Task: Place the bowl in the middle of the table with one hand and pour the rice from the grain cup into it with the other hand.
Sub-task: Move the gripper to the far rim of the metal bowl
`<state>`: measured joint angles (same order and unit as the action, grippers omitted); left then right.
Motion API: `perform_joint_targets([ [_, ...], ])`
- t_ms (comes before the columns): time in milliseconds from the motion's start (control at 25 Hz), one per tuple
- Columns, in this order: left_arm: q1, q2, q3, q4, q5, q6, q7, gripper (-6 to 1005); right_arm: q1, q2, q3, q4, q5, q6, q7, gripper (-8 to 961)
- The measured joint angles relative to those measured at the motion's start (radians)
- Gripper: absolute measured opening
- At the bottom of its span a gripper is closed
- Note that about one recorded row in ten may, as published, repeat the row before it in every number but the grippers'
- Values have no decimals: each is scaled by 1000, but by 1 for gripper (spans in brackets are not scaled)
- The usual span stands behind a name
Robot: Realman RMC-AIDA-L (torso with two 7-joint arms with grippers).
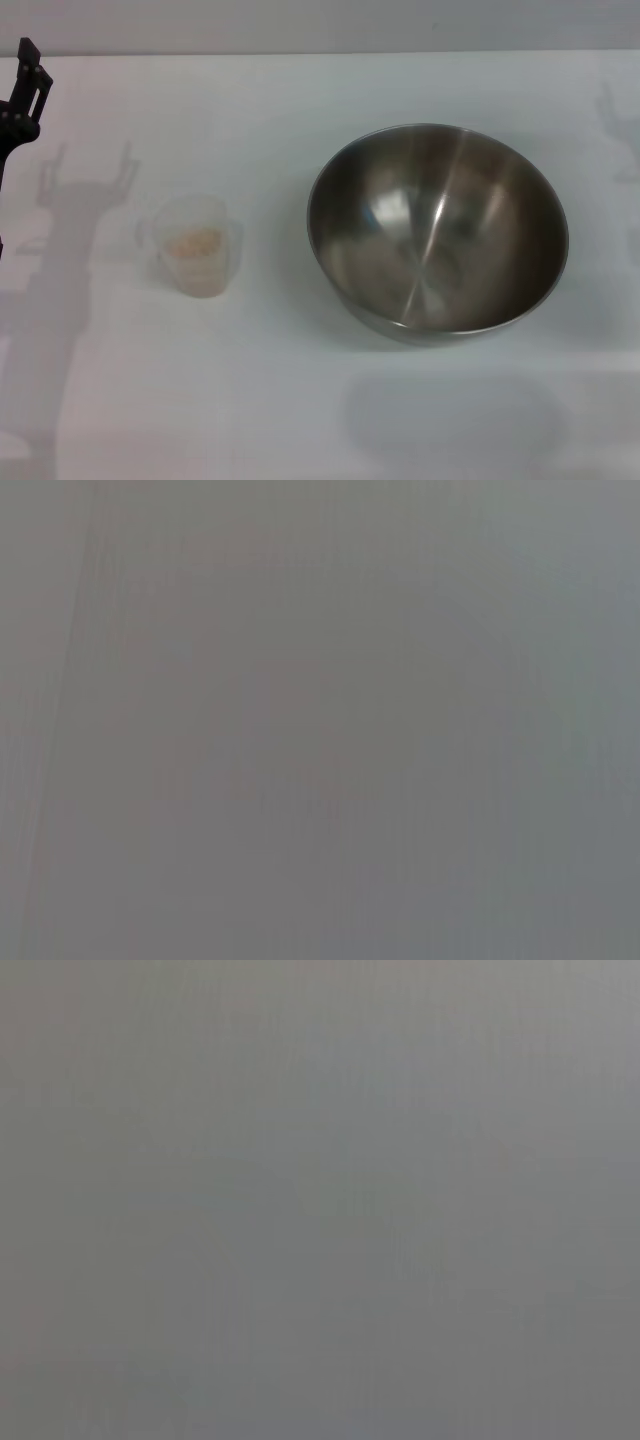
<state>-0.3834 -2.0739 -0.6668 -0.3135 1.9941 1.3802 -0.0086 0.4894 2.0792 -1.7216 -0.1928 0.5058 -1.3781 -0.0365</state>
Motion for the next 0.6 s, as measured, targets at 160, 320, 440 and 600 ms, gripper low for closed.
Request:
perform_joint_targets([
  [160,-1,0,0,0,0,-3,-1,843,-6,1,-2,-16,0,-9,-84,717],
  [320,-4,0,0,1,1,-5,-1,842,-12,2,-28,-25,0,-11,-198,712],
  [440,-6,0,1,1,3,-5,0,842,-15,4,-50,-25,0,-12,-298,707],
  [600,-8,0,1,1,4,-6,-2,842,-16,6,-81,-36,-1,-7,-397,702],
])
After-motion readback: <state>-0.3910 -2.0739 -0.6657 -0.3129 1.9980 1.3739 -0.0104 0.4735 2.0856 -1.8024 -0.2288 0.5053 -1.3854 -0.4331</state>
